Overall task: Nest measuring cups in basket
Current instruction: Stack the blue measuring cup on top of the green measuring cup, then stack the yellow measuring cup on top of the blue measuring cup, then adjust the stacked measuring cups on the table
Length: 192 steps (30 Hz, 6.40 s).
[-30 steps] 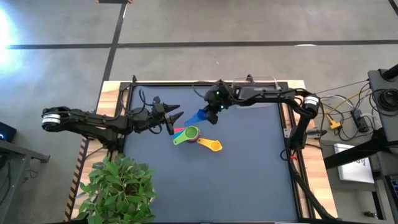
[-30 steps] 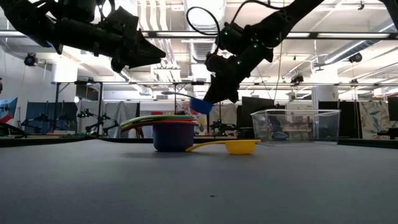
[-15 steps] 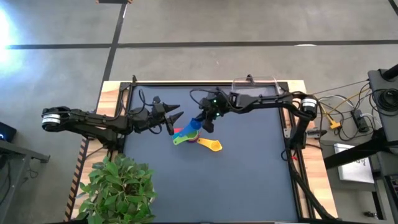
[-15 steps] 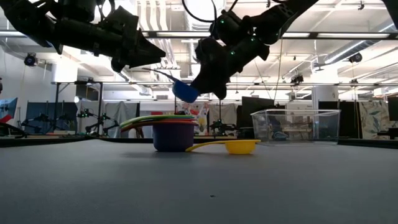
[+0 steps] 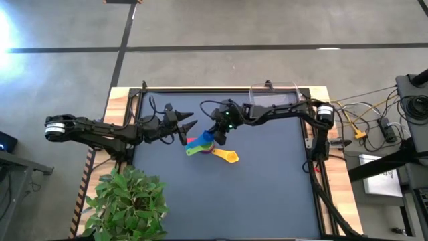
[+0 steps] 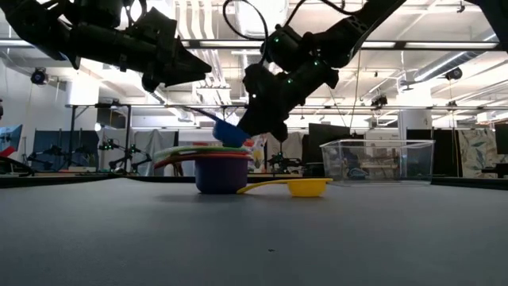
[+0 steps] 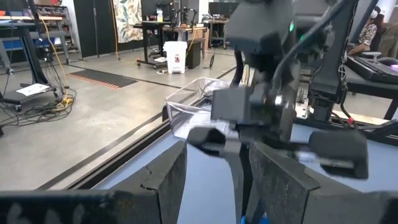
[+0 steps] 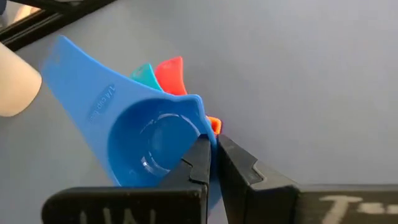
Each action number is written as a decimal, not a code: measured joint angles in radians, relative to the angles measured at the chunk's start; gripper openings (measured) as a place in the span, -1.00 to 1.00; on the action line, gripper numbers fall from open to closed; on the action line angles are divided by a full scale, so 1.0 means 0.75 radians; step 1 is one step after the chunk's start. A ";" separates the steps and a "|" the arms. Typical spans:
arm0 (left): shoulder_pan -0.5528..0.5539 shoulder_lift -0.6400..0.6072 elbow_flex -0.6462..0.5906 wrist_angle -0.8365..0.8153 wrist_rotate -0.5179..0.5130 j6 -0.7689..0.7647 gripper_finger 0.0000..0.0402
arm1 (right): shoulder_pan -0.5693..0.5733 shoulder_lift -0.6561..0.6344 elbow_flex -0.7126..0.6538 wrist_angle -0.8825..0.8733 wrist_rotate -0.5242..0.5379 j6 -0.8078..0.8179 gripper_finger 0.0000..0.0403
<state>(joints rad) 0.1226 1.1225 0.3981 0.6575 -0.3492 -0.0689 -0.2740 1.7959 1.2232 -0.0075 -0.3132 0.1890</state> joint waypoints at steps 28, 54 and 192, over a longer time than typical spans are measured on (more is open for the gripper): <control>0.000 0.000 0.000 -0.001 0.000 -0.005 -0.20 | 0.011 0.026 0.000 -0.010 0.139 -0.043 -0.46; 0.000 0.000 0.000 -0.004 0.001 -0.015 -0.20 | 0.223 -0.270 -0.317 -0.329 0.274 -0.078 -0.26; 0.003 0.059 0.000 -0.137 -0.011 -0.151 -0.20 | 0.069 -0.371 -0.206 -0.209 0.101 -0.515 -0.40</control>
<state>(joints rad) 0.1246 1.1666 0.3981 0.5545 -0.3573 -0.1817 -0.2220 1.5178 1.0689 -0.1644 -0.2376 -0.1972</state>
